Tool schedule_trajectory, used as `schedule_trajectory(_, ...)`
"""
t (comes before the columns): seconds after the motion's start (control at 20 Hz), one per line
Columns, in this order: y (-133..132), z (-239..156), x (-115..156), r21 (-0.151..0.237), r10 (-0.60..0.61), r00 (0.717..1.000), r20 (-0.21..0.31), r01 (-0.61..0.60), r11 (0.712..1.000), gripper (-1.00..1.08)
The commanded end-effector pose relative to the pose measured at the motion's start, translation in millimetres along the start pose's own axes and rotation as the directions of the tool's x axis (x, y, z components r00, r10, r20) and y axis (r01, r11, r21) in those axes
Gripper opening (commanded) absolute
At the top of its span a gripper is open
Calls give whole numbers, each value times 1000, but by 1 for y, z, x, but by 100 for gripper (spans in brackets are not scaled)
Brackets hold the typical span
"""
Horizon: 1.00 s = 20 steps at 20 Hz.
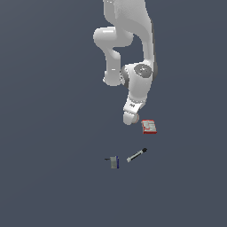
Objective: Pick up a designated object from a clutter of objects.
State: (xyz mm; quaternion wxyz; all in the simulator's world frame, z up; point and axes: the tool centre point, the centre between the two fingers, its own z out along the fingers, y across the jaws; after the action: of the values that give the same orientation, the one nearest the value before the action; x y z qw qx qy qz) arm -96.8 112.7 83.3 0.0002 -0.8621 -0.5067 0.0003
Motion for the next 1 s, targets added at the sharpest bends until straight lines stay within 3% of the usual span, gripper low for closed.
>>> schedule_trajectory(0.0,2,-15,3,-2,0,1000,-1,0,1000,-100)
schedule_trajectory(0.95,18,-181,27,1,-2,1000,-4,2,1000,-100)
